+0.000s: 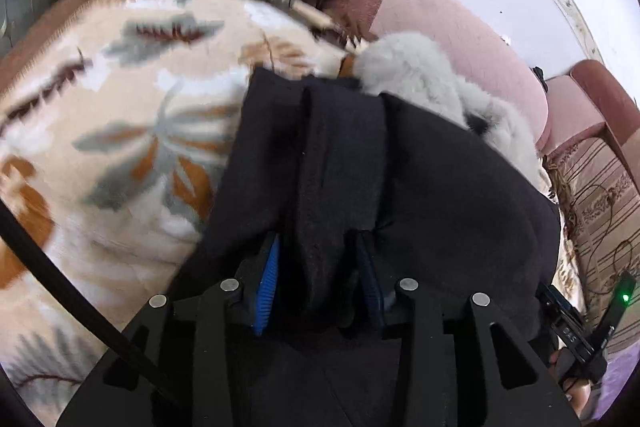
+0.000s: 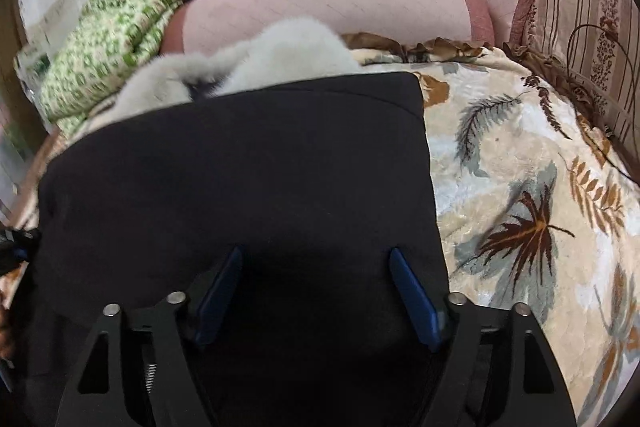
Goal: Fold large clothes
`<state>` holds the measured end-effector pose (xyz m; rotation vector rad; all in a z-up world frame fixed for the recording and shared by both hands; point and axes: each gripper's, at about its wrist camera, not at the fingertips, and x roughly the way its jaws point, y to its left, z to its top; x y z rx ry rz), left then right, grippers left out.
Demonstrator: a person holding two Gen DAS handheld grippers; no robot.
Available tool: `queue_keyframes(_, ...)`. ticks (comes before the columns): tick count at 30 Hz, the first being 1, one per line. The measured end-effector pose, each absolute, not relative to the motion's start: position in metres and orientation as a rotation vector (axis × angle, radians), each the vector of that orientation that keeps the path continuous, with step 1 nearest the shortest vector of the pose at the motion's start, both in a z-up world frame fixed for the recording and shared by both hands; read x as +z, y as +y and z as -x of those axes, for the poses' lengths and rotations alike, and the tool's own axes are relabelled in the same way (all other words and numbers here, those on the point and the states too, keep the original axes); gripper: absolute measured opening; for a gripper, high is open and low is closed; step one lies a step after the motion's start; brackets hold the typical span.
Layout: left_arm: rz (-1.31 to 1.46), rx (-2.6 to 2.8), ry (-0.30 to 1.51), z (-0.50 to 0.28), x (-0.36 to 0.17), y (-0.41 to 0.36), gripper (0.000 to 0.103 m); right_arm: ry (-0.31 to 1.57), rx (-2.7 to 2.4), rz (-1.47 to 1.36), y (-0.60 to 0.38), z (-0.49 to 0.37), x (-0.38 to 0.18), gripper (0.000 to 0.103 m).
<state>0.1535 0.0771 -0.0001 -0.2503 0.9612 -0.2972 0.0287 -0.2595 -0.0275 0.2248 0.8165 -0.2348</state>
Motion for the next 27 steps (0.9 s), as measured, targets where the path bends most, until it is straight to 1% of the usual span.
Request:
queue_keyframes(2, 0.25, -0.283, 0.882, -0.14, 0.022, 0.084, 0.038, 0.815, -0.239, -0.237, -0.263, -0.027, -0.028, 0.086)
queue_keyframes(4, 0.297, -0.276, 0.811, -0.127, 0.04, 0.096, 0.043, 0.792, -0.242, -0.257, -0.264, -0.022, -0.022, 0.086)
queue_keyframes(6, 0.337, -0.268, 0.773, -0.121, 0.049, 0.103, 0.056, 0.729, -0.254, -0.29, -0.267, -0.011, -0.008, 0.086)
queue_keyframes(7, 0.343, -0.264, 0.76, -0.12, 0.051, 0.103, 0.057, 0.698, -0.257, -0.298, -0.267, -0.006, -0.002, 0.086)
queue_keyframes(10, 0.285, -0.256, 0.795, -0.129, 0.043, 0.087, 0.058, 0.62, -0.225, -0.296, -0.256, 0.001, 0.016, 0.079)
queue_keyframes(12, 0.248, -0.259, 0.839, -0.138, 0.031, 0.074, 0.058, 0.635, -0.165, -0.292, -0.246, -0.006, 0.013, 0.072)
queue_keyframes(14, 0.18, -0.241, 0.925, -0.153, 0.007, 0.058, 0.058, 0.68, -0.139, -0.277, -0.236, -0.017, 0.002, 0.066)
queue_keyframes(17, 0.143, -0.221, 0.98, -0.164, -0.016, 0.051, 0.067, 0.773, -0.146, -0.212, -0.224, -0.037, -0.023, 0.066)
queue_keyframes(18, 0.143, -0.217, 0.982, -0.164, -0.017, 0.051, 0.068, 0.781, -0.151, -0.197, -0.223, -0.04, -0.025, 0.067)
queue_keyframes(21, 0.145, -0.214, 0.971, -0.16, -0.006, 0.053, 0.068, 0.767, -0.147, -0.205, -0.226, -0.038, -0.022, 0.067)
queue_keyframes(27, 0.147, -0.258, 0.947, -0.123, 0.02, 0.068, 0.067, 0.703, -0.121, -0.306, -0.239, -0.013, -0.005, 0.067)
